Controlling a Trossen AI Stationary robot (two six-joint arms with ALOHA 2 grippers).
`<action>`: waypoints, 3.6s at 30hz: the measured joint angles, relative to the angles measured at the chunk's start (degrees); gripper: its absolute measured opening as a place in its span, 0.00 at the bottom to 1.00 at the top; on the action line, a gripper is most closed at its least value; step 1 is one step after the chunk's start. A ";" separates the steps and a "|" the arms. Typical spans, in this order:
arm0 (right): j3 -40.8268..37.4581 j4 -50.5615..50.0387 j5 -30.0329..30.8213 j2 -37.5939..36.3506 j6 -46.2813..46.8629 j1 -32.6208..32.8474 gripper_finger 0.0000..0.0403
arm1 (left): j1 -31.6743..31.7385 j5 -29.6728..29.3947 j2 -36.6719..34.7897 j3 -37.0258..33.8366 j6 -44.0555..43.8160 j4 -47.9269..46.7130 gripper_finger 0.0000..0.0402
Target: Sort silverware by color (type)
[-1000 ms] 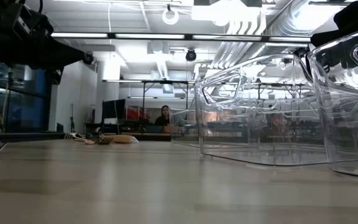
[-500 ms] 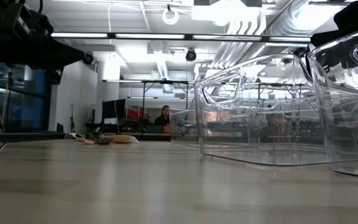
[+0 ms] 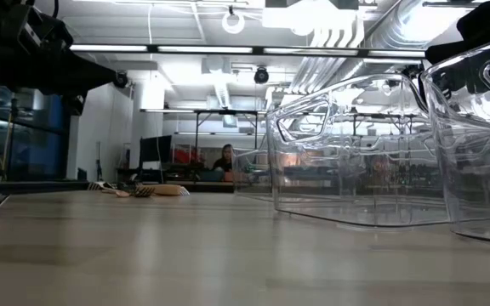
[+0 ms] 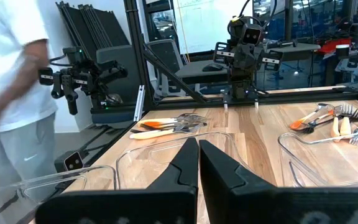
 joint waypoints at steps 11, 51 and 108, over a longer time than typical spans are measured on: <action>0.00 0.00 0.00 0.02 0.00 -0.01 0.00 | -0.02 -0.02 0.02 -0.02 0.00 -0.02 0.00; 0.00 -0.02 0.01 0.01 0.00 -0.01 0.00 | -0.02 -0.02 0.00 -0.02 0.00 -0.02 0.00; 12.70 32.23 17.13 16.56 18.82 0.00 0.00 | 0.00 -0.02 0.02 -0.01 0.00 -0.02 0.00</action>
